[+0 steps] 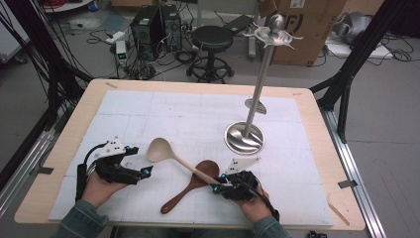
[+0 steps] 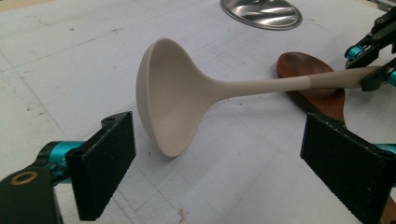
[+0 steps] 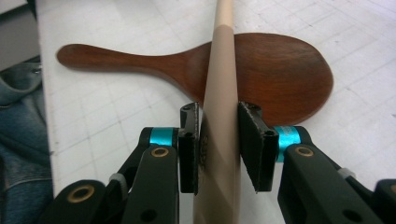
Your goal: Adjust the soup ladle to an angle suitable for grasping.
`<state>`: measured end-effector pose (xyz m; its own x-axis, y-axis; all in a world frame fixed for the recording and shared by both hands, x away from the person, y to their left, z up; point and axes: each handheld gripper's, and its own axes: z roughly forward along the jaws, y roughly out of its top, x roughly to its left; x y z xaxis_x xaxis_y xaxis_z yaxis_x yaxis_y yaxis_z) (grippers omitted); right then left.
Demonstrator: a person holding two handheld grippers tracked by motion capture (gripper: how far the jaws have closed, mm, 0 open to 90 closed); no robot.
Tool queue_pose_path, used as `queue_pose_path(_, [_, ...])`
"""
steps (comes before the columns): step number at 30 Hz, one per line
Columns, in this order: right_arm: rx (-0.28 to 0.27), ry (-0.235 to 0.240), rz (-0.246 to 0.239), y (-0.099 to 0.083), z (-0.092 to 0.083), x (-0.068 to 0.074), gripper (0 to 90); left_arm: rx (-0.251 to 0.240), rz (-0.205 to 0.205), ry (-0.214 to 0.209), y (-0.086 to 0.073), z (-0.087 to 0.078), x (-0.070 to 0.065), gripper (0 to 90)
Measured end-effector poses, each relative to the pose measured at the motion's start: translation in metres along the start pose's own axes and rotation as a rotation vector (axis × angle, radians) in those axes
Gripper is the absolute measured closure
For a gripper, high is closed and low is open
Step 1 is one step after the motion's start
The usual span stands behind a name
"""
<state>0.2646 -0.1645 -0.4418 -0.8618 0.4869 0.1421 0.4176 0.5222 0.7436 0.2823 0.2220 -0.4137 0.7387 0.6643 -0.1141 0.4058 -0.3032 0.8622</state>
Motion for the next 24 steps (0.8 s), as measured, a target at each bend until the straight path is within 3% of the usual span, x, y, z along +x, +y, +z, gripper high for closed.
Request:
queue_pose_path(11, [-0.013, -0.028, 0.006, -0.0023, -0.0038, -0.0020, 65.3, -0.002, -0.003, -0.001, 0.0000, -0.0001, -0.0002, 11.0])
queue_pose_path(16, [-0.010, -0.041, 0.013, -0.0046, -0.0061, -0.0024, 57.9, -0.001, -0.002, -0.002, -0.0001, 0.0003, 0.0000, 11.0])
queue_pose_path(24, [0.015, -0.062, -0.032, -0.0049, -0.0045, 0.0005, 57.5, -0.003, -0.001, 0.000, -0.0001, 0.0005, -0.0003, 11.0])
